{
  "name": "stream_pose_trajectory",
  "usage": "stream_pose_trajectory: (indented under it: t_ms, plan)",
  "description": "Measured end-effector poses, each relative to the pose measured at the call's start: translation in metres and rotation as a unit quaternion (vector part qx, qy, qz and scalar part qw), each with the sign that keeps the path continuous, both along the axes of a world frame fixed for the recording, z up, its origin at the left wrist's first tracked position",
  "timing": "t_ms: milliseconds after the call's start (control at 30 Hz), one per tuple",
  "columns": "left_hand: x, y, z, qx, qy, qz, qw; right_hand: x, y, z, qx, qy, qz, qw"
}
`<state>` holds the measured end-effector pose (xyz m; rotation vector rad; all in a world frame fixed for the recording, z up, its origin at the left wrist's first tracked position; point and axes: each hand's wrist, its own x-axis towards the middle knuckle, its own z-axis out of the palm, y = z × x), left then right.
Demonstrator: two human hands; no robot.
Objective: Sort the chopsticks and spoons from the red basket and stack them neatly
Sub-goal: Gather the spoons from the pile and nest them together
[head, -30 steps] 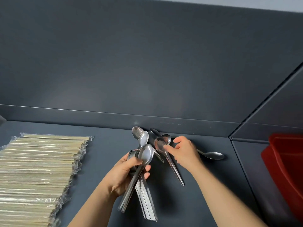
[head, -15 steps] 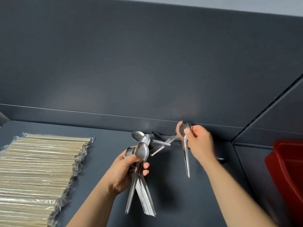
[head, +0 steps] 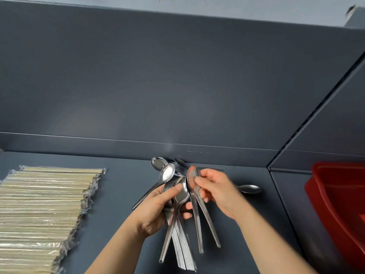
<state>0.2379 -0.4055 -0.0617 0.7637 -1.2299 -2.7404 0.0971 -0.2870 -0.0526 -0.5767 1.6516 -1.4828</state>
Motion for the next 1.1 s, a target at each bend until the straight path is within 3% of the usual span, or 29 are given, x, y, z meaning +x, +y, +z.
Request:
stream_pose_trajectory:
  t_ms: [400, 567, 633, 700, 767, 967, 1033, 1100]
  plan:
    - [0.007, 0.014, -0.006, -0.048, -0.033, -0.009, 0.998, 0.036, 0.01, -0.012, 0.014, -0.041, -0.039, 0.998]
    - [0.004, 0.021, -0.008, -0.043, -0.047, 0.0, 0.998, 0.027, 0.023, -0.013, 0.06, 0.029, -0.001, 0.998]
    - [0.001, 0.022, -0.009, -0.028, -0.055, 0.009, 0.998, 0.015, 0.028, -0.014, 0.072, 0.062, -0.038, 0.995]
    - [-0.003, 0.021, -0.011, -0.013, -0.053, 0.018, 0.998, -0.002, 0.035, -0.016, 0.108, 0.156, -0.109, 0.976]
    - [-0.006, 0.019, -0.012, 0.002, -0.043, 0.019, 0.999, -0.023, 0.042, -0.023, 0.171, 0.272, -0.148, 0.935]
    - [-0.015, 0.019, -0.014, 0.02, -0.028, 0.006, 0.999, -0.058, 0.041, -0.036, 0.387, 0.441, -0.035, 0.809]
    - [-0.017, 0.018, -0.016, 0.017, -0.028, 0.01, 0.999, -0.06, 0.04, -0.038, 0.392, 0.458, -0.019, 0.798]
    - [-0.019, 0.017, -0.016, 0.019, -0.026, 0.018, 0.999, -0.06, 0.043, -0.036, 0.36, 0.449, -0.027, 0.817]
